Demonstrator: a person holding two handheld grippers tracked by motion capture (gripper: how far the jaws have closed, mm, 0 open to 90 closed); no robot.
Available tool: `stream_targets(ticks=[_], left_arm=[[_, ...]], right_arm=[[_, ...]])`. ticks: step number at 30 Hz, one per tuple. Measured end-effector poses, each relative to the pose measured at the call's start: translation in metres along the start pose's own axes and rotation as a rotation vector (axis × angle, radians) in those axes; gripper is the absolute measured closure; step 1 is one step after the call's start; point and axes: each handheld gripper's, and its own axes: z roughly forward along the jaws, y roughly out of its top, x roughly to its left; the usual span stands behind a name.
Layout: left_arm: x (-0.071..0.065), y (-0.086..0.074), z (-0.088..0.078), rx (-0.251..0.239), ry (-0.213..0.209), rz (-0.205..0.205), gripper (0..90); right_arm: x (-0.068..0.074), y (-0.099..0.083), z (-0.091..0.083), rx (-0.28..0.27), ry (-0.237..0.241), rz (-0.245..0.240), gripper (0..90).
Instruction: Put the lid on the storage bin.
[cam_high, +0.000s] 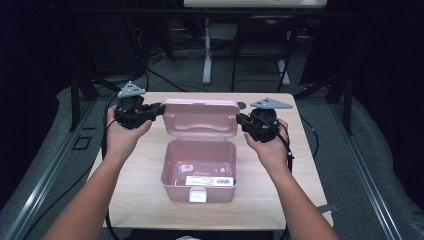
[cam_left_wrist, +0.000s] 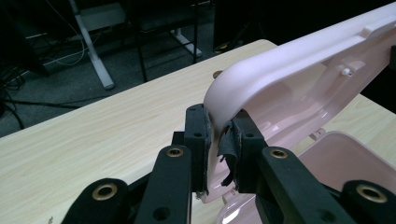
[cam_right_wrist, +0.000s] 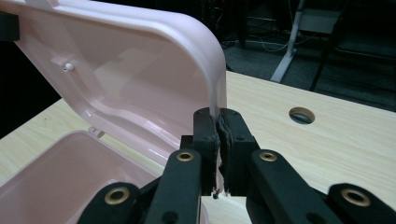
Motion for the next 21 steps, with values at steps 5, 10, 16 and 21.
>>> stream_targets(ticks=[5, 10, 16, 21], left_arm=[[-0.001, -0.001, -0.003, 0.005, -0.005, 0.002, 79.5], [-0.003, -0.003, -0.005, 0.008, -0.005, 0.006, 79.3], [-0.004, -0.004, -0.007, 0.007, -0.012, 0.002, 79.1], [-0.004, -0.005, -0.009, 0.011, -0.020, 0.000, 78.8]], right_arm=[[0.001, -0.002, -0.001, 0.008, 0.015, 0.015, 83.5], [0.001, -0.007, -0.001, -0.002, 0.012, 0.022, 82.9], [0.001, -0.010, -0.004, -0.015, 0.027, 0.041, 82.6], [0.003, -0.011, -0.005, -0.018, 0.021, 0.038, 82.5]])
